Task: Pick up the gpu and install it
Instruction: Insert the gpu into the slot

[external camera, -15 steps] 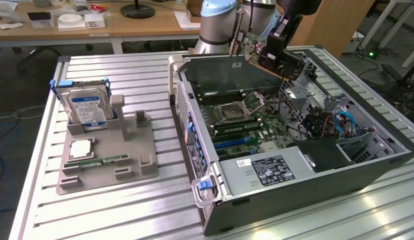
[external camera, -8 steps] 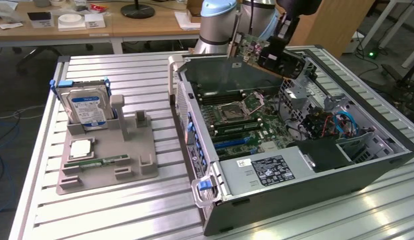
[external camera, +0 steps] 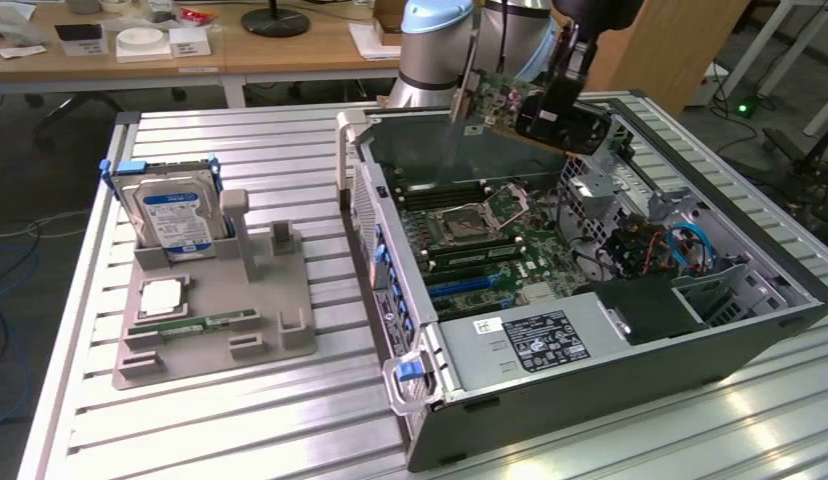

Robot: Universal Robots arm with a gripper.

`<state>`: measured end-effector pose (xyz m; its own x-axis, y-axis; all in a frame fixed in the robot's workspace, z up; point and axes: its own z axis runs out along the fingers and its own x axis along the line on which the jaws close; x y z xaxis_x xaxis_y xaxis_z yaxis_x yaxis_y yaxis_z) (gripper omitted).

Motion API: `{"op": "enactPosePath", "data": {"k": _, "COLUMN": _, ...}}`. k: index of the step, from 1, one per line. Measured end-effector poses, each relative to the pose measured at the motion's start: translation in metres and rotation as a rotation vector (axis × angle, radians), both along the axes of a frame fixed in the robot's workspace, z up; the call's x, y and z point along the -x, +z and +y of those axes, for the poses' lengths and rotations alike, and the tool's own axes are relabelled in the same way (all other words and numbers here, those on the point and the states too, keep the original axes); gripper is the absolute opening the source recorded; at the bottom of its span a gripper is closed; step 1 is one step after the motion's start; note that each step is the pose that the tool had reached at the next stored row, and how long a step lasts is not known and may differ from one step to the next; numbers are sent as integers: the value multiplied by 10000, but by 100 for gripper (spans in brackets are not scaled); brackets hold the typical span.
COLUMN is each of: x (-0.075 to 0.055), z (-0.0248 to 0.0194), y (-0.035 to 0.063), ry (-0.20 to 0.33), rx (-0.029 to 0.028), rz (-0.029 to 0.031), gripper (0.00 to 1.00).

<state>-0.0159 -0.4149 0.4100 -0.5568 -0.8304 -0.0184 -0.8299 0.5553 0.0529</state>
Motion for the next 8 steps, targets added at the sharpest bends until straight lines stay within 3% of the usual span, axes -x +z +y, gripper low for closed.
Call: {"op": "enactPosePath", "data": {"k": 8, "x": 0, "z": 0, "y": -1, "ry": 1455, "rx": 0, "rz": 0, "gripper": 28}}
